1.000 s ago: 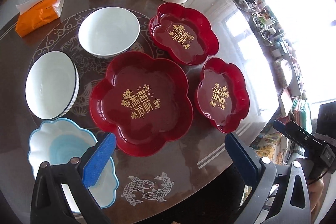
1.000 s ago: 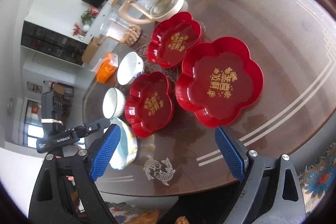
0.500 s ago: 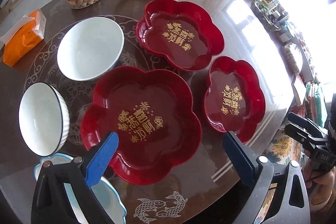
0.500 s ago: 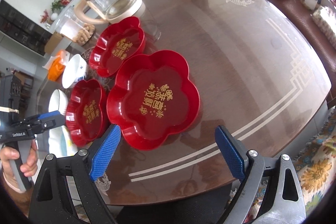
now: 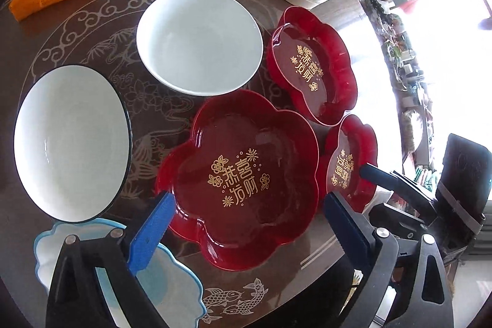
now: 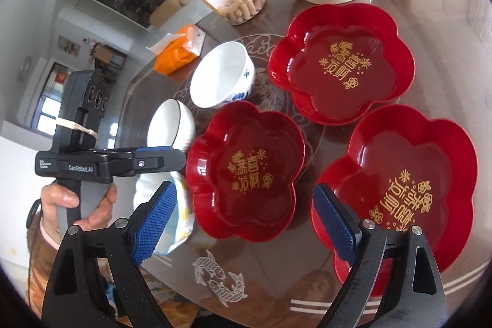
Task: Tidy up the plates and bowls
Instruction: 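Move the right gripper toward the red flower-shaped plates, then close the right gripper on the rim of a red plate and lift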
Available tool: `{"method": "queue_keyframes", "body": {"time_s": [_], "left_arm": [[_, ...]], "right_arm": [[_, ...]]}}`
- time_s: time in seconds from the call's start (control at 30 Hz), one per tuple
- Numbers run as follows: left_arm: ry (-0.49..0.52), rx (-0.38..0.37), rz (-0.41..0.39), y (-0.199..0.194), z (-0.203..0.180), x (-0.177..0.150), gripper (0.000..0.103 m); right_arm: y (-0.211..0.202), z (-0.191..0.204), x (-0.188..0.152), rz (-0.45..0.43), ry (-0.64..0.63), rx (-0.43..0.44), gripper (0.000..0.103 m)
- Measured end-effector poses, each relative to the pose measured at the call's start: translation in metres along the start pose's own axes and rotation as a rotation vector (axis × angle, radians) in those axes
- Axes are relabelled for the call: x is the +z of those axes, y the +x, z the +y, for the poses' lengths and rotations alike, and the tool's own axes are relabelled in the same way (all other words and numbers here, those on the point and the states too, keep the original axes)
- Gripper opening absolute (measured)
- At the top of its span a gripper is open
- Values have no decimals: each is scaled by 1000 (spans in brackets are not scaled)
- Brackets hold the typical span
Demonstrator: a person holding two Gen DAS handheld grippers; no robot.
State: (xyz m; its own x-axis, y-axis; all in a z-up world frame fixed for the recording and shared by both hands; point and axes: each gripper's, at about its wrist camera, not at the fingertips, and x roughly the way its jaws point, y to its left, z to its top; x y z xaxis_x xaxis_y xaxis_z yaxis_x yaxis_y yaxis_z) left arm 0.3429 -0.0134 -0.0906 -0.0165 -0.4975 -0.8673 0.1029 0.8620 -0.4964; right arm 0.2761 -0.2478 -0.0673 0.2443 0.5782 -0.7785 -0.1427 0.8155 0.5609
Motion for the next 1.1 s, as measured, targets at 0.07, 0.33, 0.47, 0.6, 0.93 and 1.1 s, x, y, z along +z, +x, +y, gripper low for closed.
{"method": "queue_keyframes", "body": {"time_s": [0.07,0.33,0.47,0.6,0.93,1.1], "left_arm": [[-18,-31,-4,2,6,-2,85],[-44,-28,-41,-4,22,-16,82],[-37,23,-54,-6,23,-16,82],[-47,44,-46,3,24,-13,82],[-72,52,-75,19,26,-17,77],[-69,95,-79,27,26,-18,62]], "right_arm": [[6,-1,3,1,-12,-15,92],[20,0,10,1,-68,-76,91],[30,-1,12,16,-68,-83,91],[37,2,17,28,-62,-48,91],[55,1,31,82,-56,-91,62],[60,-9,29,102,-42,-191,55]]}}
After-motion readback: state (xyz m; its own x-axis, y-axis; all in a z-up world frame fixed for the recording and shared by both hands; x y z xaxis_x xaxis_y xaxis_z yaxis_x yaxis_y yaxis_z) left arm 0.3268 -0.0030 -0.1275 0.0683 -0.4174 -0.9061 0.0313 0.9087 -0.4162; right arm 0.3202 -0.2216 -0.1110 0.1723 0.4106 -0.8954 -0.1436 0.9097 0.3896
